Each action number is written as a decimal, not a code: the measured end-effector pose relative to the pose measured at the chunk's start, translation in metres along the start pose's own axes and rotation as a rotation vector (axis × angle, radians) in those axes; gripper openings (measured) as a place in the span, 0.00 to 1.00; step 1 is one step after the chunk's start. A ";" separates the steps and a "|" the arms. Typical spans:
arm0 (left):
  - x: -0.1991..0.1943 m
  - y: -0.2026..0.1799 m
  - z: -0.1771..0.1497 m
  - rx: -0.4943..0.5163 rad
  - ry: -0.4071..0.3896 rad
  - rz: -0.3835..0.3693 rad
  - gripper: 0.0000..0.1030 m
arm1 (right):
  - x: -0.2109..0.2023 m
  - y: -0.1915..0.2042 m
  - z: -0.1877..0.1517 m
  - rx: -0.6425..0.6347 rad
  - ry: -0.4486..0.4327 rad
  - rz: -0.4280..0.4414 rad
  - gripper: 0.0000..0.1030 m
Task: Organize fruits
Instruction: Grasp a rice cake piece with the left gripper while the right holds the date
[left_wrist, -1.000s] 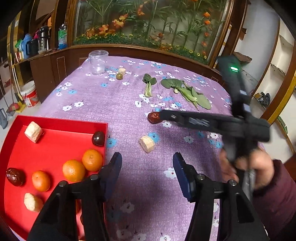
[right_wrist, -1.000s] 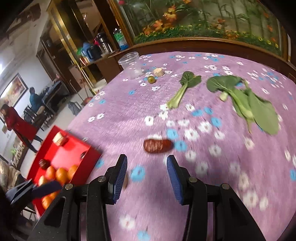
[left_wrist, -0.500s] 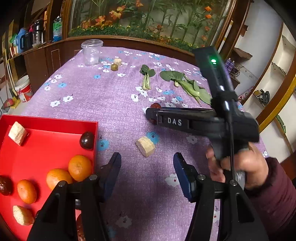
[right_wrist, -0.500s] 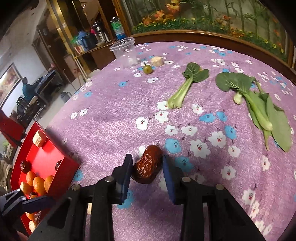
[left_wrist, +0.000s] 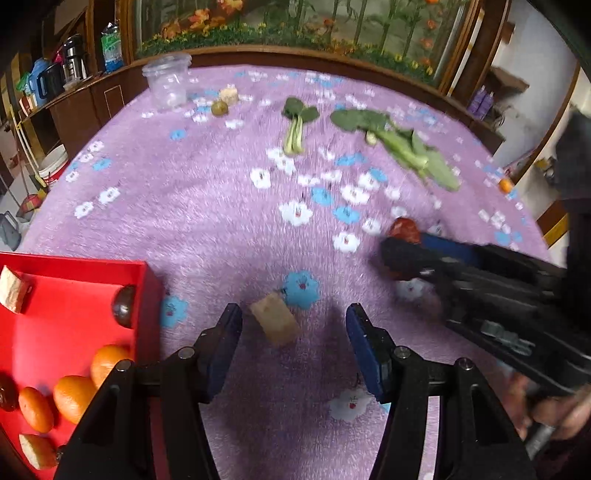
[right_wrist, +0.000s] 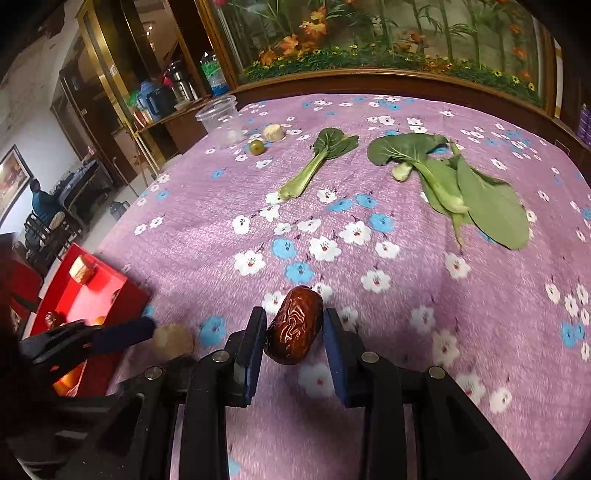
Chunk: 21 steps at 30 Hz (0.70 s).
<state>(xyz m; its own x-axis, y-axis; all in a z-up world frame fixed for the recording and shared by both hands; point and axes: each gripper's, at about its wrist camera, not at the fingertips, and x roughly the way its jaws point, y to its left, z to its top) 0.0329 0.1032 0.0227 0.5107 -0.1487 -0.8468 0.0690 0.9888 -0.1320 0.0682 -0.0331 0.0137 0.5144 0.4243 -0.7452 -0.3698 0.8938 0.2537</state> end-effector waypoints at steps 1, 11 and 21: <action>0.003 -0.001 -0.001 0.003 0.007 0.006 0.46 | -0.003 -0.001 -0.002 0.006 -0.003 0.004 0.33; -0.026 0.007 -0.010 -0.011 -0.079 0.013 0.22 | -0.019 0.012 -0.024 0.003 -0.028 0.009 0.25; -0.069 0.022 -0.030 -0.065 -0.159 -0.046 0.22 | -0.041 0.022 -0.042 0.021 -0.046 0.009 0.25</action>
<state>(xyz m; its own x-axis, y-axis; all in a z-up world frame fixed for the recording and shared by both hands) -0.0265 0.1347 0.0624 0.6374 -0.1856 -0.7479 0.0423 0.9775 -0.2065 0.0066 -0.0368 0.0238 0.5465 0.4383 -0.7136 -0.3585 0.8925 0.2737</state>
